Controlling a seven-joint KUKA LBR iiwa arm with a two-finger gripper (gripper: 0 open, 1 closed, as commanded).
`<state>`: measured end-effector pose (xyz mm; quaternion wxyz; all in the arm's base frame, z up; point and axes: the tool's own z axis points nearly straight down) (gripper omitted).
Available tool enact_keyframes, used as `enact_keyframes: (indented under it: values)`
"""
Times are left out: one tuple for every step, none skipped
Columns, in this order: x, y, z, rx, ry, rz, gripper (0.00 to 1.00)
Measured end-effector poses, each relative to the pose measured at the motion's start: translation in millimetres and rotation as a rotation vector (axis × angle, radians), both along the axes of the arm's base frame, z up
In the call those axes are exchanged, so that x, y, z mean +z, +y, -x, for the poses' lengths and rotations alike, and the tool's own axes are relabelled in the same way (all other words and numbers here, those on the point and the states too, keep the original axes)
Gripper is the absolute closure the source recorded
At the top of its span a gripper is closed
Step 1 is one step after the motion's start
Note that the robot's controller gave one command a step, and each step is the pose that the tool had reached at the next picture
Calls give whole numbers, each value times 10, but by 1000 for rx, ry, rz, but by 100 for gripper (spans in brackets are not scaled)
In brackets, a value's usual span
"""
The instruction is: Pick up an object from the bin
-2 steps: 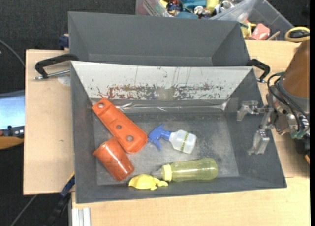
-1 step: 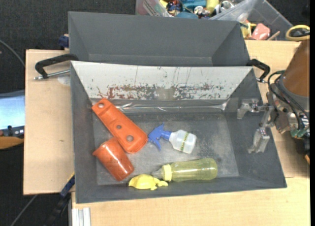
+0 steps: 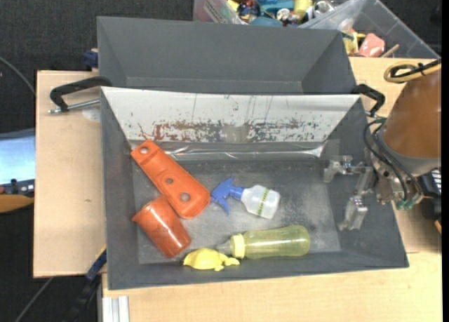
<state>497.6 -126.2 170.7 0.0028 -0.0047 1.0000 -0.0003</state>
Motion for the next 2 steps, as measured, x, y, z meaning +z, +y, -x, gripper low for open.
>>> enact_keyframes:
  values:
    - [-298, 331, -116, -178, 3, -3, 0]
    - [209, 540, -157, -175, 4, -2, 0]
